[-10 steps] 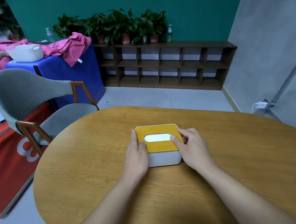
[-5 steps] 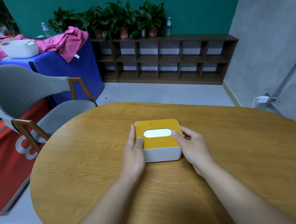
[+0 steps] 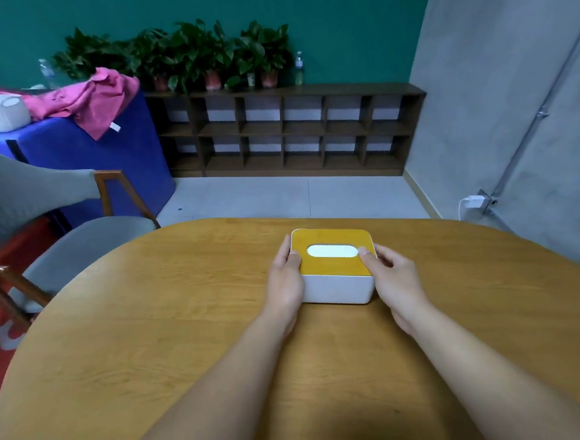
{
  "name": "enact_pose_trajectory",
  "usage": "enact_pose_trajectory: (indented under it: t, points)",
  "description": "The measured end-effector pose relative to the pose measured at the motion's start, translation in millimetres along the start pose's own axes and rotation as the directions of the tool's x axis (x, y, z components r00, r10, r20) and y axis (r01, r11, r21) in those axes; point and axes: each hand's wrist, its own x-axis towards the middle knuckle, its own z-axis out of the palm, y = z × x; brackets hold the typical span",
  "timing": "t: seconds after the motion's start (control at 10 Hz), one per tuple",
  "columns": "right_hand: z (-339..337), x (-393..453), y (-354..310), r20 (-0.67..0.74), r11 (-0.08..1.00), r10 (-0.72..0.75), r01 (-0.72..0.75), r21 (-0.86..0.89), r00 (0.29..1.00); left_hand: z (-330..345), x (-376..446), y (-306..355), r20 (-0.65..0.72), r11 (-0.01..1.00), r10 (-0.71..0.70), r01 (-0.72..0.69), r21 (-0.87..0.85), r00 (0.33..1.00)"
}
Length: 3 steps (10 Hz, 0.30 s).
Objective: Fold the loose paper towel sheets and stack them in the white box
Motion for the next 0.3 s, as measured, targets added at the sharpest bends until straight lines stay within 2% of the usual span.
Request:
enact_pose_trajectory:
  t: [0.2, 0.3]
  points:
    - [-14, 8, 1, 0.001, 1.0, 0.026, -0.026, -0.001, 1.0, 12, 1, 14, 0.017, 0.995, -0.008, 0.006, 0.099, 1.0]
    - [-22, -8, 1, -0.036, 0.998, 0.059, -0.058, 0.029, 0.998, 1, -10, 17, -0.107, 0.977, 0.033, -0.009, 0.215, 0.994]
